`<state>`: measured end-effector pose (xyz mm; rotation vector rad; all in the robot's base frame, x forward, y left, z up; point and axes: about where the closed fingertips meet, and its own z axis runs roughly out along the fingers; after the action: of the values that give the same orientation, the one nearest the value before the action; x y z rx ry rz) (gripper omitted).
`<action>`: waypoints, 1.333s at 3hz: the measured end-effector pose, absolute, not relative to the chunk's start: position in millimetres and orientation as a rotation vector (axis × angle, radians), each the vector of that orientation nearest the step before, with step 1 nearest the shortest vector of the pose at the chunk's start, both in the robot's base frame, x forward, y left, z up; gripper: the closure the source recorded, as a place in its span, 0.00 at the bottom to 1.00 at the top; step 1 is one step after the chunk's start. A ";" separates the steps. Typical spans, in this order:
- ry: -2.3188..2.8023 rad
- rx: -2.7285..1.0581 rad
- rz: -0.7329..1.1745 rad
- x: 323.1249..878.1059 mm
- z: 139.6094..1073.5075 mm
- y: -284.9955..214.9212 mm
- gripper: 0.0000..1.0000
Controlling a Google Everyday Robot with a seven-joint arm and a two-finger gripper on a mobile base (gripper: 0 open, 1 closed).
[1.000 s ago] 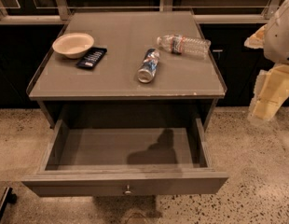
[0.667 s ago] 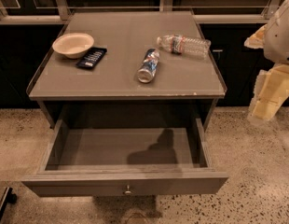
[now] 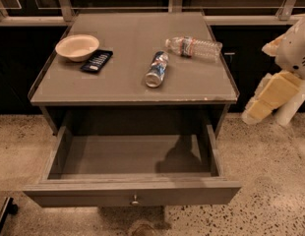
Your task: Place redbull can into top drawer
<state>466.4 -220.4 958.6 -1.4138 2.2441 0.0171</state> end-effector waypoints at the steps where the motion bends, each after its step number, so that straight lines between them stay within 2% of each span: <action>1: 2.222 -1.186 0.182 487.7 946.0 -215.4 0.00; 3: 2.183 -1.125 0.228 493.8 940.1 -204.4 0.00; 4: 2.121 -1.054 0.312 532.4 930.3 -182.2 0.00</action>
Offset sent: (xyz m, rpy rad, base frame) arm 0.0177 0.0043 -0.0107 0.1696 -0.0227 -0.0877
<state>532.4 -182.2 930.3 -1.0536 2.1212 0.3123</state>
